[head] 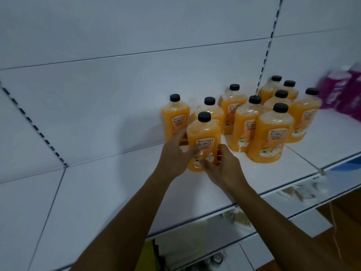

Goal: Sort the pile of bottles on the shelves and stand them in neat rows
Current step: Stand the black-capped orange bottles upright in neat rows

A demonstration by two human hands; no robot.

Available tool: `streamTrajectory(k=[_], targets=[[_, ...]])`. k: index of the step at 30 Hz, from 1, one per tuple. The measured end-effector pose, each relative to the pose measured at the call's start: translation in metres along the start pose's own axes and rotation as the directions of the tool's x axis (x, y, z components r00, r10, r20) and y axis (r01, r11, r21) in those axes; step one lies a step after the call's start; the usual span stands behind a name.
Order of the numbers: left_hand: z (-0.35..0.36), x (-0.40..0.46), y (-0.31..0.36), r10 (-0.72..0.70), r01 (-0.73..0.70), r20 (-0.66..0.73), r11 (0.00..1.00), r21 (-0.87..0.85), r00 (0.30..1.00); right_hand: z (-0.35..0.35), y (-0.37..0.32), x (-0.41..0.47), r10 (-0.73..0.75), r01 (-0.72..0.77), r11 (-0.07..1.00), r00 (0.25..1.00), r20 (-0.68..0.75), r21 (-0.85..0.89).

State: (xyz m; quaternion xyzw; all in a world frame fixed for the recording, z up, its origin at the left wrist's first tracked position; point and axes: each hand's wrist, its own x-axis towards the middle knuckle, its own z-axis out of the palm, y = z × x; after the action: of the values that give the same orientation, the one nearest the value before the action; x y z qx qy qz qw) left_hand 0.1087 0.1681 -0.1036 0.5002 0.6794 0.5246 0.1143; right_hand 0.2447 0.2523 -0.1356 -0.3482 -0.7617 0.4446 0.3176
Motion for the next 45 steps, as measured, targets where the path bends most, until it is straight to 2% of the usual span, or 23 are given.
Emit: streamTrajectory(k=[3, 9, 15, 23, 31, 32, 34, 36, 37, 38, 40, 43, 45], targets=[[-0.028, -0.009, -0.008, -0.017, 0.018, -0.038, 0.999, 0.027, 0.999, 0.023, -0.011, 0.002, -0.060, 0.058, 0.998, 0.996, 0.073, 0.030], [-0.105, -0.036, -0.033, -0.044, 0.064, -0.202, 0.994, 0.093, 0.978, 0.100, -0.044, 0.006, -0.190, 0.178, 0.981, 0.961, 0.201, 0.074], [-0.168, -0.056, -0.070, -0.091, 0.142, -0.341, 0.982, 0.127, 0.936, 0.180, -0.071, 0.019, -0.164, 0.186, 0.982, 0.932, 0.324, -0.038], [-0.214, -0.043, -0.099, -0.094, 0.146, -0.344, 0.981, 0.129, 0.934, 0.230, -0.094, 0.038, -0.172, 0.225, 0.966, 0.927, 0.333, -0.125], [-0.223, -0.035, -0.110, -0.116, 0.194, -0.404, 0.968, 0.158, 0.907, 0.245, -0.090, 0.041, -0.173, 0.236, 0.955, 0.935, 0.308, -0.177], [-0.220, -0.035, -0.111, -0.107, 0.204, -0.440, 0.962, 0.179, 0.891, 0.245, -0.090, 0.041, -0.172, 0.235, 0.956, 0.935, 0.311, -0.177], [-0.217, -0.039, -0.107, -0.039, 0.228, -0.580, 0.939, 0.258, 0.814, 0.241, -0.089, 0.038, -0.160, 0.216, 0.963, 0.939, 0.305, -0.159], [-0.207, -0.044, -0.095, 0.137, 0.157, -0.657, 0.917, 0.368, 0.741, 0.229, -0.084, 0.035, -0.165, 0.207, 0.968, 0.949, 0.269, -0.138], [-0.199, -0.045, -0.087, 0.217, 0.094, -0.644, 0.906, 0.412, 0.734, 0.220, -0.080, 0.034, -0.173, 0.210, 0.968, 0.954, 0.243, -0.135], [-0.189, -0.043, -0.078, 0.270, 0.028, -0.606, 0.899, 0.436, 0.748, 0.208, -0.076, 0.033, -0.179, 0.210, 0.969, 0.960, 0.214, -0.133], [-0.164, -0.034, -0.065, 0.297, -0.065, -0.483, 0.896, 0.439, 0.824, 0.183, -0.069, 0.033, -0.181, 0.201, 0.970, 0.972, 0.147, -0.137], [-0.121, -0.012, -0.052, 0.168, -0.052, -0.279, 0.923, 0.381, 0.946, 0.144, -0.057, 0.034, -0.176, 0.174, 0.973, 0.984, -0.002, -0.153], [-0.096, 0.007, -0.048, 0.041, 0.027, -0.207, 0.949, 0.315, 0.978, 0.120, -0.047, 0.031, -0.161, 0.151, 0.981, 0.984, -0.076, -0.119]])
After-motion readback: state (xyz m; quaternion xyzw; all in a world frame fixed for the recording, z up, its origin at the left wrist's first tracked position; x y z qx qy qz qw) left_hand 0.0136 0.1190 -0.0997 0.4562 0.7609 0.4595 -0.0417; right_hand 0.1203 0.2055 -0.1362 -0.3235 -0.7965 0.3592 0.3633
